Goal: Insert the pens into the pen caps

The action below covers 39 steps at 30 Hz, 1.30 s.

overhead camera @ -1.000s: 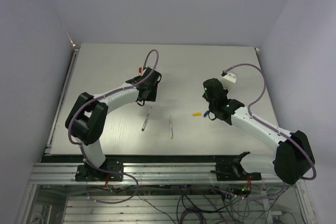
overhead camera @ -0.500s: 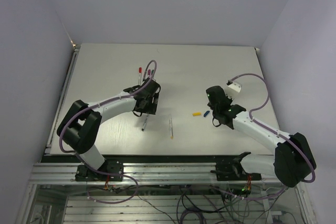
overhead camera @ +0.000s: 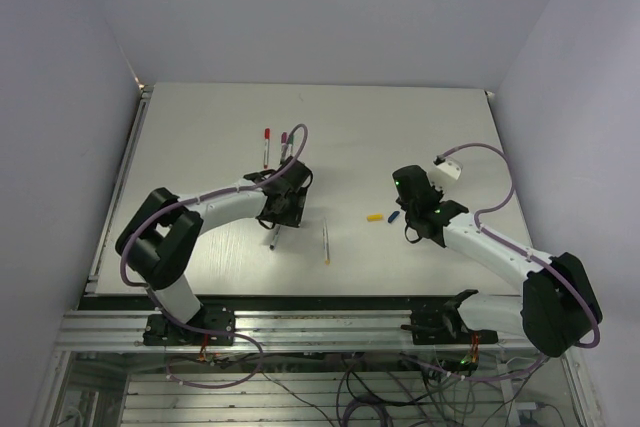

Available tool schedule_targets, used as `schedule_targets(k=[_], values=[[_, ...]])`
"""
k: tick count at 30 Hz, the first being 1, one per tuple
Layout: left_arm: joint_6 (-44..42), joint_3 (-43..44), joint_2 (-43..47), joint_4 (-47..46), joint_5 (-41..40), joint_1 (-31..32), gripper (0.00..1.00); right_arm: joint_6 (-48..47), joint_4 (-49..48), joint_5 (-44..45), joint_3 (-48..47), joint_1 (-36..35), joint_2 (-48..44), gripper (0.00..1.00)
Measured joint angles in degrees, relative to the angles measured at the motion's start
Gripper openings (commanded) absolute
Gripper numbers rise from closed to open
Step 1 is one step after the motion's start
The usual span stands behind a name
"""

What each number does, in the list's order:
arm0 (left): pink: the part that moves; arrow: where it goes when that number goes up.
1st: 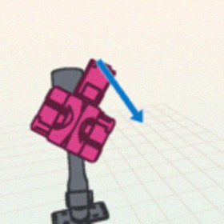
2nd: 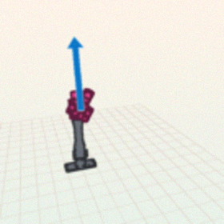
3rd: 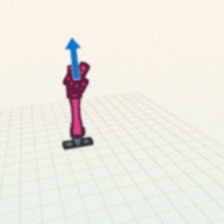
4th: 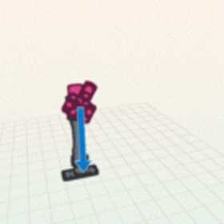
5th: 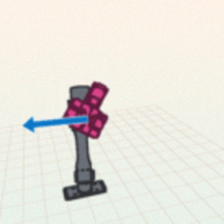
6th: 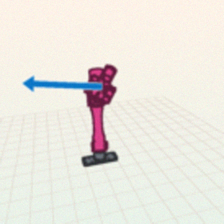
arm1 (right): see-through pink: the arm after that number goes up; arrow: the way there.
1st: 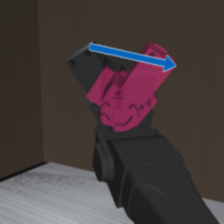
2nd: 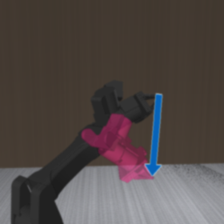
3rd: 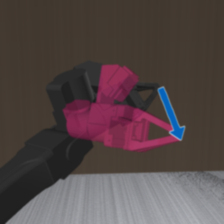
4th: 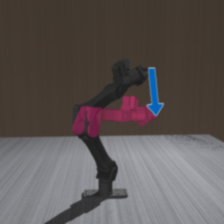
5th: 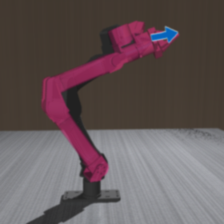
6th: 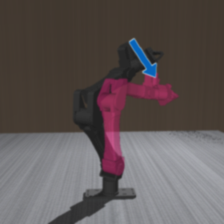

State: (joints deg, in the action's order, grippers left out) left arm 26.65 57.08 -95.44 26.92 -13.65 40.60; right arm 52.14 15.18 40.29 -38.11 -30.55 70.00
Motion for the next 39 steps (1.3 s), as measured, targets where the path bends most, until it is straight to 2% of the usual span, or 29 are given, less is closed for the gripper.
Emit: schedule_targets(k=[12,17,21,34,39], values=[[0.8,-0.3,-2.1,3.1,0.0,0.4,0.62,1.0,-0.3,0.0,0.9,0.1,0.1,0.35],[1.1,-0.3,-2.2,3.3,0.5,0.5,0.42,1.0,-0.4,-0.1,0.9,0.4,0.5,0.35],[1.4,-0.3,-2.3,3.5,1.1,0.5,0.09,1.1,-0.6,-0.5,0.9,0.5,0.9,0.34],[1.1,-0.5,-1.9,2.9,1.4,0.6,0.07,2.2,-0.7,-3.4,0.8,0.7,6.9,0.36],[1.1,-0.7,-0.4,0.1,1.2,0.8,0.07,2.3,-0.8,-5.8,0.8,0.8,8.7,0.37]])
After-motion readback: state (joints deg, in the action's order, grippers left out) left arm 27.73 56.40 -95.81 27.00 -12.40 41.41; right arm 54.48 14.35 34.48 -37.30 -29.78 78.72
